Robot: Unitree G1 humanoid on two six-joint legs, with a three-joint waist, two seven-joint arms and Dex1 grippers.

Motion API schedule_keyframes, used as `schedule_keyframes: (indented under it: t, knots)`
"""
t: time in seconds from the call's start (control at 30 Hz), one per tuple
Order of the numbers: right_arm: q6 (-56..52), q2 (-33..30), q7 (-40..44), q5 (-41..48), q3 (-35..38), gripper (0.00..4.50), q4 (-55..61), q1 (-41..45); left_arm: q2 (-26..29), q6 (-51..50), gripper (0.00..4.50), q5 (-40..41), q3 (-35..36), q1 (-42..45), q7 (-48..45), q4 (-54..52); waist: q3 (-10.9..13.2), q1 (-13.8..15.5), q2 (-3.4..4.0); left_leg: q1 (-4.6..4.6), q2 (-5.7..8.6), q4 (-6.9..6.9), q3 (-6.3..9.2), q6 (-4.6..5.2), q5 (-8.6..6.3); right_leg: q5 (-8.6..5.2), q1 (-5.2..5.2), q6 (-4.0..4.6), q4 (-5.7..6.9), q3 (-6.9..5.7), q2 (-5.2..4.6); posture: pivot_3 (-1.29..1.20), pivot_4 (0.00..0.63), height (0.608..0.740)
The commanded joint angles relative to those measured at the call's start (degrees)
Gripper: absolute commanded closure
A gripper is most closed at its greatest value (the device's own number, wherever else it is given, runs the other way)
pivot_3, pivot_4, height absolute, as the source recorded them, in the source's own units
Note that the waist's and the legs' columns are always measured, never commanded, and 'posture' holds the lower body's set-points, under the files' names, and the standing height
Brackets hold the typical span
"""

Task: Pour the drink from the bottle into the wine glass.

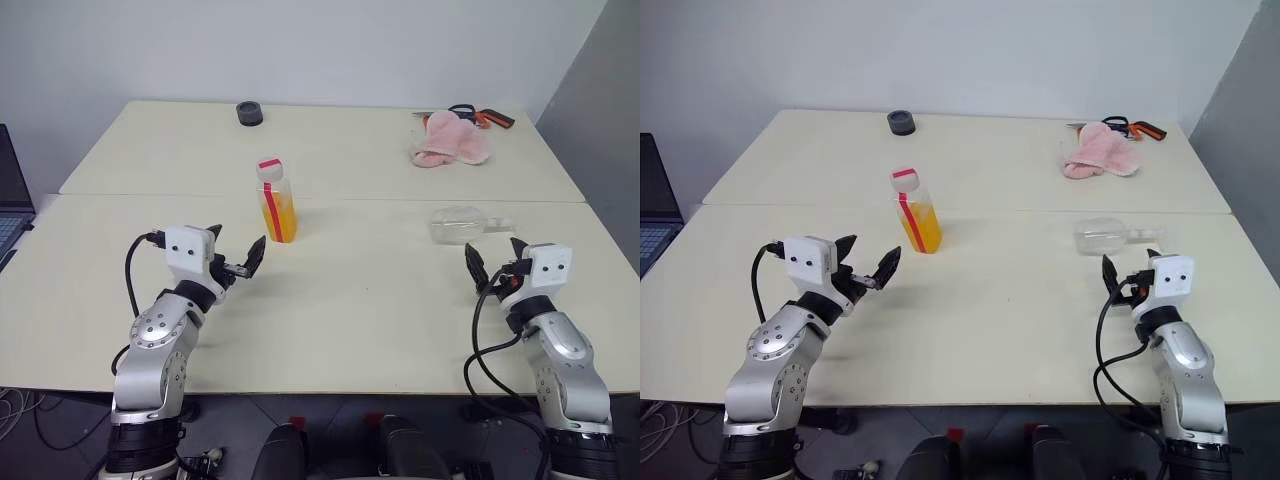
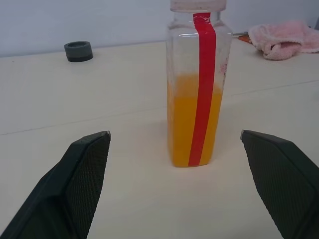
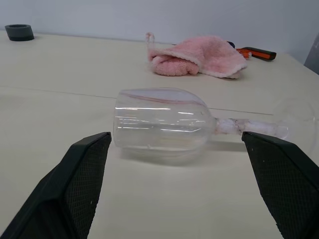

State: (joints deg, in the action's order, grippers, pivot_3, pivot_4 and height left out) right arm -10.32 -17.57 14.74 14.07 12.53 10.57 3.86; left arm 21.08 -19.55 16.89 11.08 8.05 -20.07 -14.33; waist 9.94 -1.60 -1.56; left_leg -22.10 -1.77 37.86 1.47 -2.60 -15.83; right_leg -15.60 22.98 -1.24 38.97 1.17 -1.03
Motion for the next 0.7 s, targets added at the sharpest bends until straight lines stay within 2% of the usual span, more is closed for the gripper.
schedule_keyframes:
  t: [0.03,0.43,0.57,0.7]
  knots:
    - [1.57,-0.17,-0.15,-0.32,0.58,0.0,0.67,0.82,0.38,1.35,0.02,0.72,0.37,0.8,-0.8,-2.45,0.0,0.0,0.0,0.0,0.0,0.0,0.0,0.0,0.0,0.0,0.0,0.0,0.0,0.0,0.0,0.0,0.15,0.74]
    - [1.9,-0.44,0.41,-0.66,-0.09,0.0,0.59,0.75,0.34,0.96,0.02,0.61,0.5,1.41,-0.68,-2.6,0.0,0.0,0.0,0.0,0.0,0.0,0.0,0.0,0.0,0.0,0.0,0.0,0.0,0.0,0.0,0.0,0.15,0.74]
    - [1.73,-0.96,2.69,0.09,-1.14,0.0,1.6,1.0,-0.93,1.37,0.02,3.04,2.8,3.28,0.34,-2.53,0.0,0.0,0.0,0.0,0.0,0.0,0.0,0.0,0.0,0.0,0.0,0.0,0.0,-0.01,0.0,0.0,0.15,0.74]
    - [0.25,-2.37,7.53,2.33,-3.3,0.0,5.18,0.54,0.26,-1.98,0.02,0.87,1.15,6.22,1.94,-1.59,0.0,0.0,0.0,0.0,0.01,0.0,0.01,0.0,0.0,0.0,0.0,0.0,0.0,-0.01,0.0,0.0,0.15,0.74]
